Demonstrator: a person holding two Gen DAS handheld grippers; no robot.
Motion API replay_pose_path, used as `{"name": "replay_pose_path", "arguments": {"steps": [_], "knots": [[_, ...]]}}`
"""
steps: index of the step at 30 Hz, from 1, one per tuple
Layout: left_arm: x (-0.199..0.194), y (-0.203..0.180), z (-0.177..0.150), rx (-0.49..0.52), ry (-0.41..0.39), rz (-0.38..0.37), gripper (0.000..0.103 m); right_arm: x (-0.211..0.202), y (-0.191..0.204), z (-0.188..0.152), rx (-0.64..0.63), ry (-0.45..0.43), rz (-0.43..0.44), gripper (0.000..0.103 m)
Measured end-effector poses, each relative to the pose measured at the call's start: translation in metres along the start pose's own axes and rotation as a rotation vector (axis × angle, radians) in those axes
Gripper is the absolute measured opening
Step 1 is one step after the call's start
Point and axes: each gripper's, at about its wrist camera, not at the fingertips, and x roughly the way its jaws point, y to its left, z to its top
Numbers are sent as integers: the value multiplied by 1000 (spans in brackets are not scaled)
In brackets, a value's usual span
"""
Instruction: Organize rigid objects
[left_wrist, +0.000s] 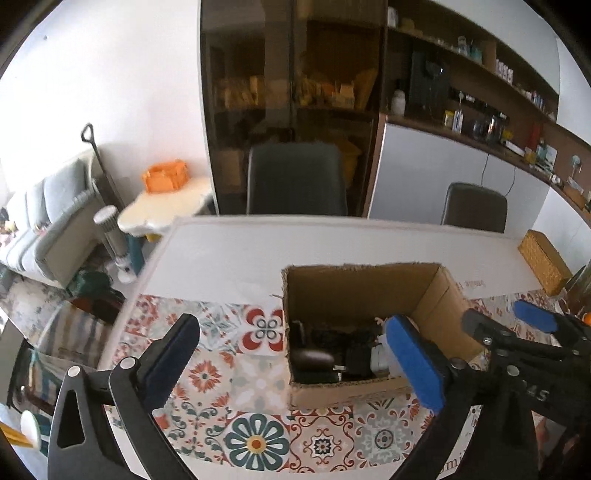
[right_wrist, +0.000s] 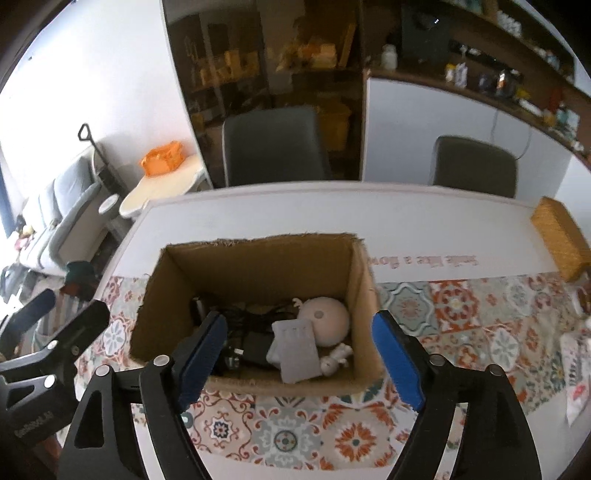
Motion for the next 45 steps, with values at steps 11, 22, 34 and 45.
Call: {"name": "replay_pose_path", "arguments": {"steps": [11,22,34,45], "knots": [[-88,2,-13,3,-150,14,103,-121,-7,-27,20,-245,-52,102],[-149,8,-42,-3,-218,31,103,-191,-3,-68,7,-340,-37,102],[-187,12,-69,29,-269,74,103,-225,0,-102,34,-369,12,102],[-200,15,-71,17,-313,67,103,-232,5,-108,42,-408,29,102]]}}
